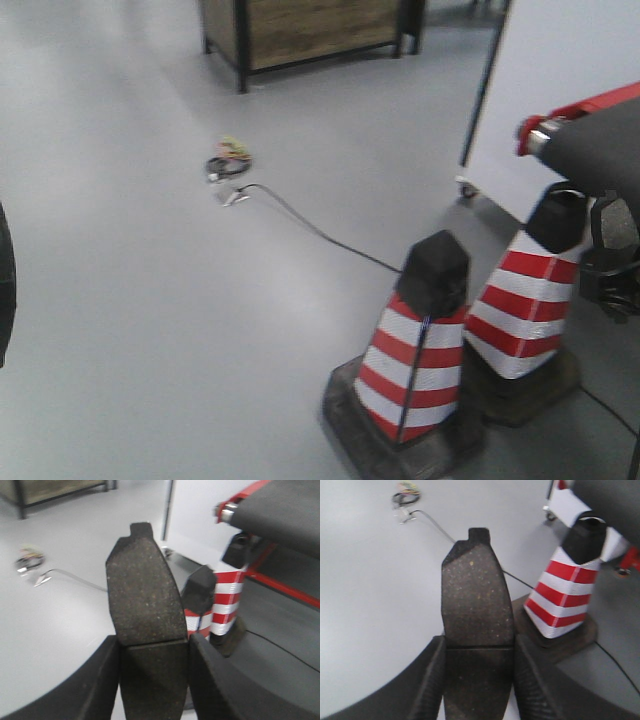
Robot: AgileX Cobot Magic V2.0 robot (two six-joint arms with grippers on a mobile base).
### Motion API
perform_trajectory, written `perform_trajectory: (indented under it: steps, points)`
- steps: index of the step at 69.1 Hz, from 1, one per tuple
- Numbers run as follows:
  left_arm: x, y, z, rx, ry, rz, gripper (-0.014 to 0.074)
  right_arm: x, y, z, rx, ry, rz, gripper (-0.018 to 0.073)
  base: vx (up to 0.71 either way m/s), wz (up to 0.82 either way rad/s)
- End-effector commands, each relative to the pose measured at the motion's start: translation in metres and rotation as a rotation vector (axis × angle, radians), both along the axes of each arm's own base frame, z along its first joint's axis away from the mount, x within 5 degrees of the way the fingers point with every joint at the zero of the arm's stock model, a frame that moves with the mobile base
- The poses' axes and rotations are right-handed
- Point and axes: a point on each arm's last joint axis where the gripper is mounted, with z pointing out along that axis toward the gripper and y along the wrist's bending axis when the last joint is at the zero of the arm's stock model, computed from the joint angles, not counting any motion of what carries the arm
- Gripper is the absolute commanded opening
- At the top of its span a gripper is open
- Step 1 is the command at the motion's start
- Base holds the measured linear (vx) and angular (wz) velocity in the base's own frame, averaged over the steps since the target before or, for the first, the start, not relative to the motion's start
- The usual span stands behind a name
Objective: Move and align brake pads A on conveyor
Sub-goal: 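Turn the base to face the black conveyor belt, pads held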
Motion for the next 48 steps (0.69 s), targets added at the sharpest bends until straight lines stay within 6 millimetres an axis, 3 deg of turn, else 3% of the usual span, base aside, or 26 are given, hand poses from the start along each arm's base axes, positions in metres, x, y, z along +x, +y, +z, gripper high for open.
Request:
perform_trajectory:
  steps: [1,48]
  points:
    - [0.0016,-0.0019,0.0157,-0.053,-0.099,-0.012,0.0177,0.0025,-0.0008,0.0202,-0.007,-0.134,-0.003,0.0087,0.26,-0.68]
    - [0.0016,-0.0019,0.0157,-0.053,-0.099,-0.012,0.0177,0.0025,-0.0008,0.0202,-0.007,-0.134,-0.003,0.0087,0.23,-0.64]
